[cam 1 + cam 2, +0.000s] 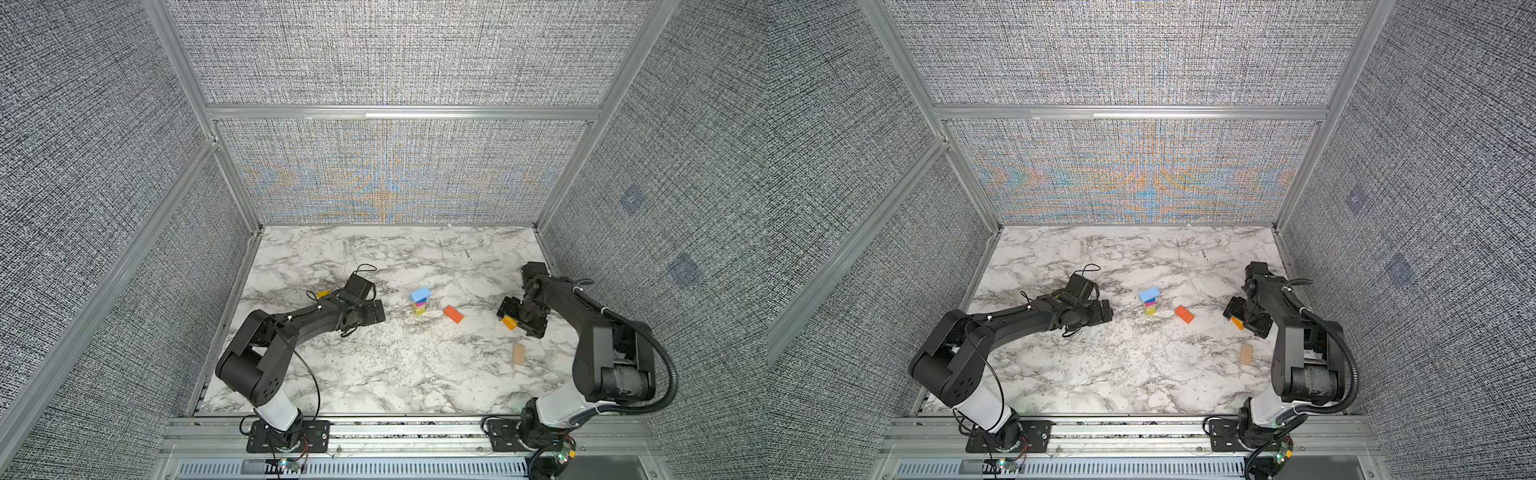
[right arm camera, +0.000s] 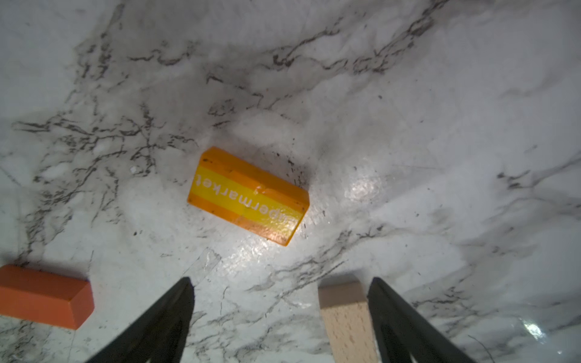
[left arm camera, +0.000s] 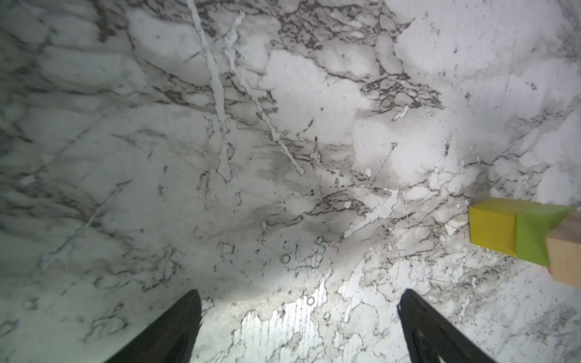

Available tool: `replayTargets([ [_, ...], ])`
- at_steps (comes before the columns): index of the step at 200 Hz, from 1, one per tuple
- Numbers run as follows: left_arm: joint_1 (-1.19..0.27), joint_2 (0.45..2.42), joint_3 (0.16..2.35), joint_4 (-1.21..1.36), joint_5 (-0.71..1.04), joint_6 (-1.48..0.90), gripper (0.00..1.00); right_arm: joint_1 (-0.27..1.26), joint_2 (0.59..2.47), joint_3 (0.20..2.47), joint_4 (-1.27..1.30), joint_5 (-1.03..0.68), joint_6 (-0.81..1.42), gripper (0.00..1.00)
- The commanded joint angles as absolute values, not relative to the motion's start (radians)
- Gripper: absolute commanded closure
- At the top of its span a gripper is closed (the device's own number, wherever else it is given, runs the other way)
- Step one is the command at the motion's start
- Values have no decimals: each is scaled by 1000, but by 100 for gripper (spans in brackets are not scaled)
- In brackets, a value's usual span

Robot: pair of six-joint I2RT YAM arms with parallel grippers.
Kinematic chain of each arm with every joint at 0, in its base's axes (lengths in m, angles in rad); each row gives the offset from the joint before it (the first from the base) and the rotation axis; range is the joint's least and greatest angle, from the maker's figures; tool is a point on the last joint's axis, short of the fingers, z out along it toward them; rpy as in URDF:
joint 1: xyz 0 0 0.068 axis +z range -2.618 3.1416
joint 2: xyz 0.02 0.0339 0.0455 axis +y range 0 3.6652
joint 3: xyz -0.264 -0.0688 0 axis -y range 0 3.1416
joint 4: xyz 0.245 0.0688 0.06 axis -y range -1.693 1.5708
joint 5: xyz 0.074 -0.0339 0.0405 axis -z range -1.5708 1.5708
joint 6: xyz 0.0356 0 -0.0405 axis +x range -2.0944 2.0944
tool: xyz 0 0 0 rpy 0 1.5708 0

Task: Build the wood block tower
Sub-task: 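Open the right gripper and move it toward the yellow Supermarket block, then lower the open right gripper around the yellow Supermarket block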

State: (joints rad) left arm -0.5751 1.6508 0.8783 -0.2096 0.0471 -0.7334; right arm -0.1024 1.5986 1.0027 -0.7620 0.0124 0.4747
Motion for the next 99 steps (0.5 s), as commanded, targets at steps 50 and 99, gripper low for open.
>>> replayTargets([
  [50, -595, 1628, 847, -60, 37, -739, 1, -115, 1702, 1033, -672, 10, 474, 11],
  [99, -599, 1634, 822, 17, 26, -739, 1, -117, 1730, 1048, -649, 8, 478, 11],
])
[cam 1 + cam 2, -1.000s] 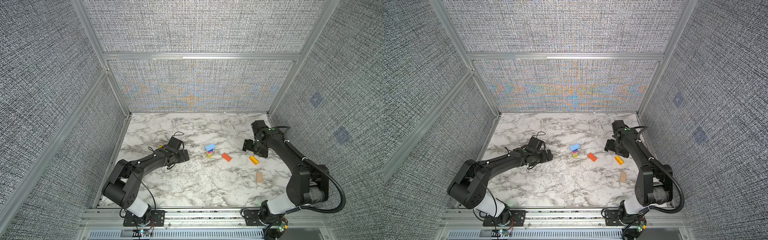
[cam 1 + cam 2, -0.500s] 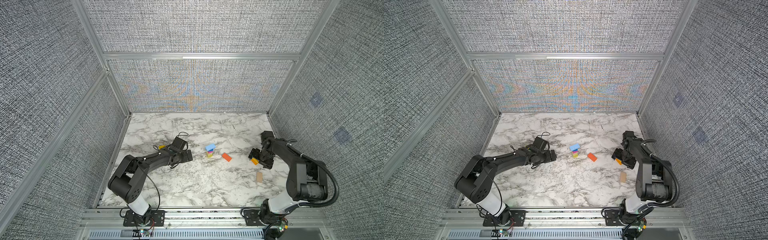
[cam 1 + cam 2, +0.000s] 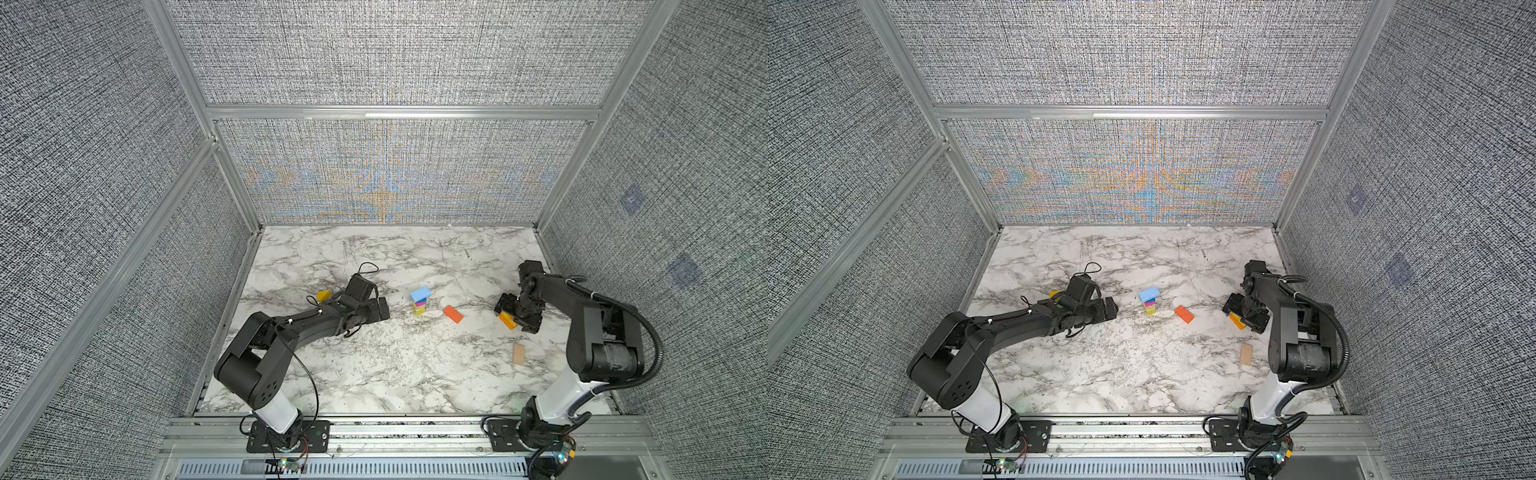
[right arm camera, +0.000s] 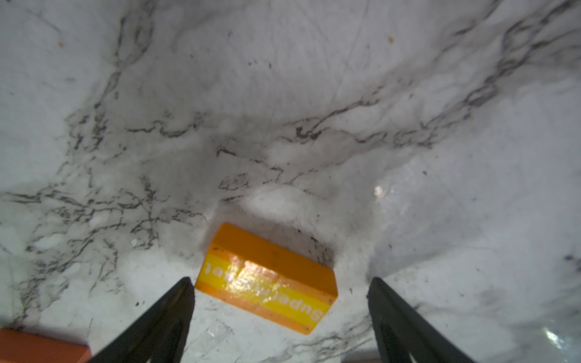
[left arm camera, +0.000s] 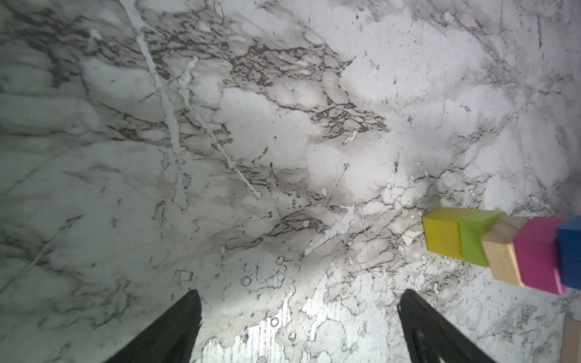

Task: Build the wood block tower
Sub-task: 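Lower the open right gripper around the yellow Supermarket block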

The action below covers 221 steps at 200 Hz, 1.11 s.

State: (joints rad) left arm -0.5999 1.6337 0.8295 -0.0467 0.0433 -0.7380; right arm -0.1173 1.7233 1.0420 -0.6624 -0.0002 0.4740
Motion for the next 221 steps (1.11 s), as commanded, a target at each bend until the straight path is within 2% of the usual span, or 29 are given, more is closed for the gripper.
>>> replayTargets([
  [1, -599, 1634, 822, 19, 27, -739, 1, -117, 1729, 1047, -648, 8, 479, 12],
  [126, -599, 1618, 798, 30, 18, -744, 2, -110, 1703, 1002, -618, -14, 499, 19],
  [221, -598, 1588, 778, 26, 6, -743, 2, -95, 1695, 1030, -647, -5, 509, 19],
])
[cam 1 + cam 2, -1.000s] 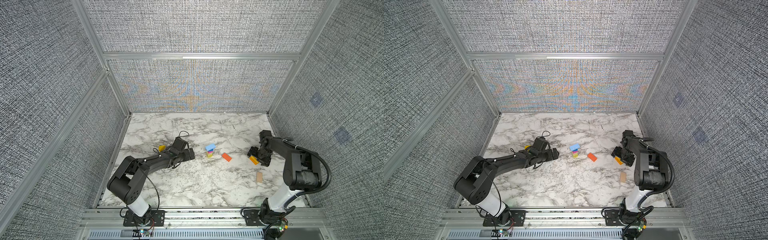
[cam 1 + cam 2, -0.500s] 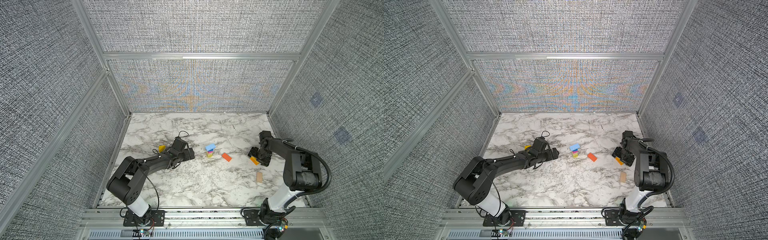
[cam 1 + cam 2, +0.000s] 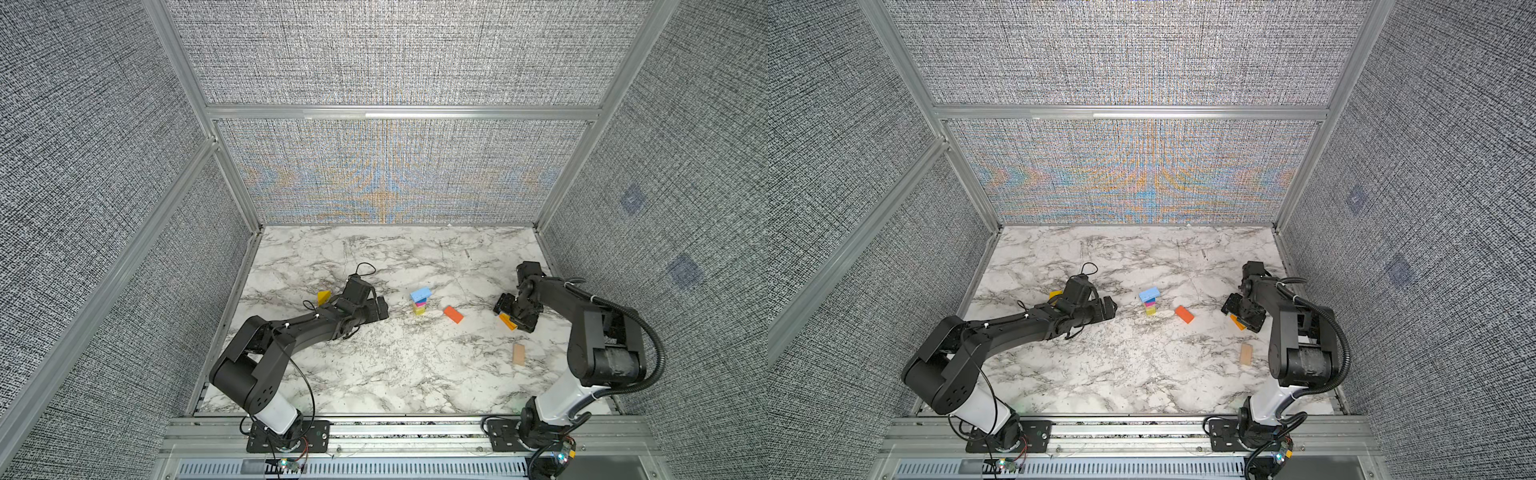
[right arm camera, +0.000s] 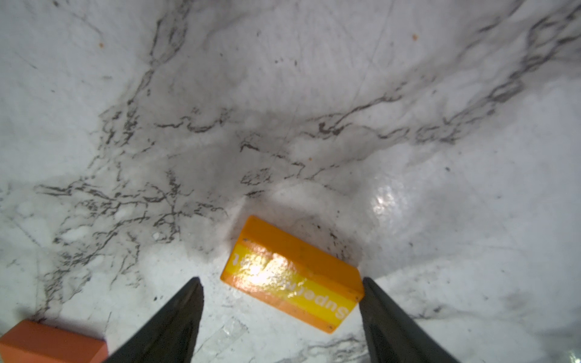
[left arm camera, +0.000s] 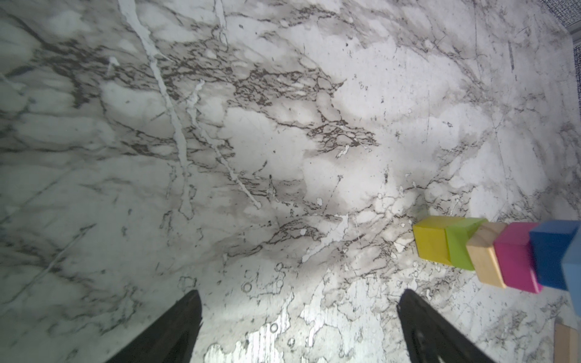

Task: Build the wood block tower
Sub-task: 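Lower the open right gripper around the yellow Supermarket block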

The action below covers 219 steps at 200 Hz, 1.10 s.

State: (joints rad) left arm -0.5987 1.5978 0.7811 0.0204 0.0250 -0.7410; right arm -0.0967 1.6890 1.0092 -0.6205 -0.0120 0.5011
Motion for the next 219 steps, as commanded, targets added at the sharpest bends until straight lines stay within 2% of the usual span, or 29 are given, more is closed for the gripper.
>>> replayTargets([
  [1, -598, 1588, 779, 24, 5, -743, 2, -95, 1695, 1031, -648, -4, 508, 19],
  [83, -598, 1602, 786, 21, 1, -739, 2, -94, 1733, 1079, -672, 7, 503, 21],
  [128, -598, 1611, 790, 20, 2, -739, 2, -89, 1751, 1095, -683, 7, 494, 29],
  [219, -598, 1586, 772, 13, -4, -739, 2, -56, 1747, 1074, -684, 18, 493, 28],
])
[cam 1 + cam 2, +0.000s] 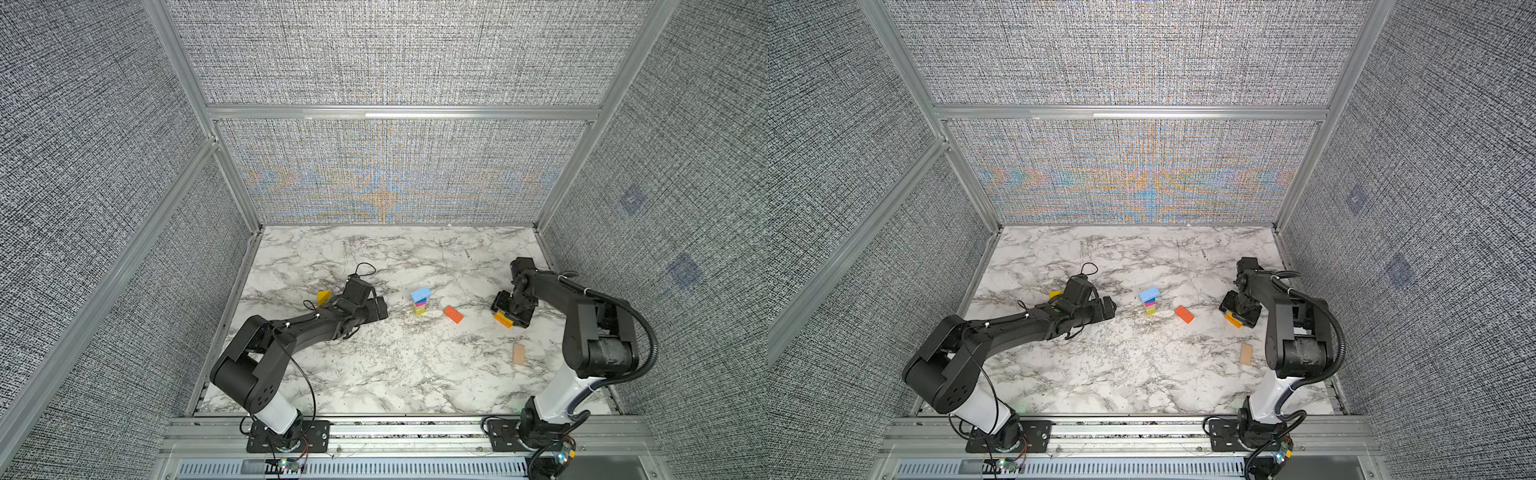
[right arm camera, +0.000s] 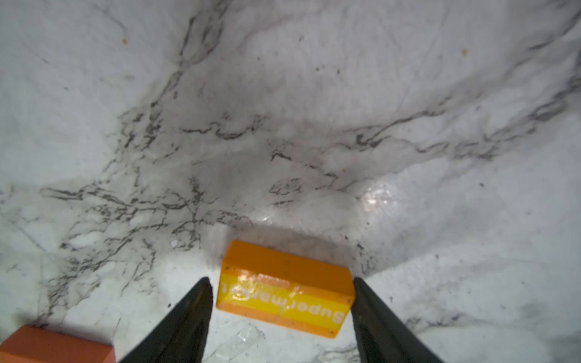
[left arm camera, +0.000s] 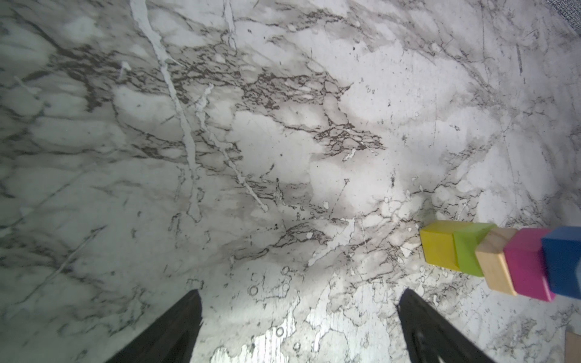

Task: Build the wood block tower
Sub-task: 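Lower the open right gripper around the yellow Supermarket block, then close the right gripper on the yellow Supermarket block and lift it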

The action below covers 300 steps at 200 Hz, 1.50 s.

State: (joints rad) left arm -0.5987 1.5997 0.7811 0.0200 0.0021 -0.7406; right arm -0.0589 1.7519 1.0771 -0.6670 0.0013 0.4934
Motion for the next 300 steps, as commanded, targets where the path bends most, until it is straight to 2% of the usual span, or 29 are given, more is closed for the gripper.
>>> replayTargets([
  [1, -598, 1585, 771, 13, -5, -739, 2, -56, 1747, 1073, -684, 18, 494, 28],
  [92, -598, 1589, 771, 17, 0, -739, 2, -41, 1728, 1070, -700, 37, 485, 28],
  [134, -598, 1583, 768, 14, -2, -739, 2, -38, 1726, 1080, -703, 30, 486, 41],
  [189, -598, 1583, 768, 13, -2, -739, 2, -33, 1727, 1083, -705, 29, 481, 43],
  [205, -598, 1582, 766, 12, -2, -739, 2, -30, 1730, 1085, -705, 31, 477, 42],
  [253, -598, 1583, 766, 14, -2, -739, 2, -17, 1740, 1085, -695, 29, 477, 24],
  [300, -598, 1588, 767, 14, -2, -739, 2, -16, 1752, 1086, -692, 37, 493, 21],
])
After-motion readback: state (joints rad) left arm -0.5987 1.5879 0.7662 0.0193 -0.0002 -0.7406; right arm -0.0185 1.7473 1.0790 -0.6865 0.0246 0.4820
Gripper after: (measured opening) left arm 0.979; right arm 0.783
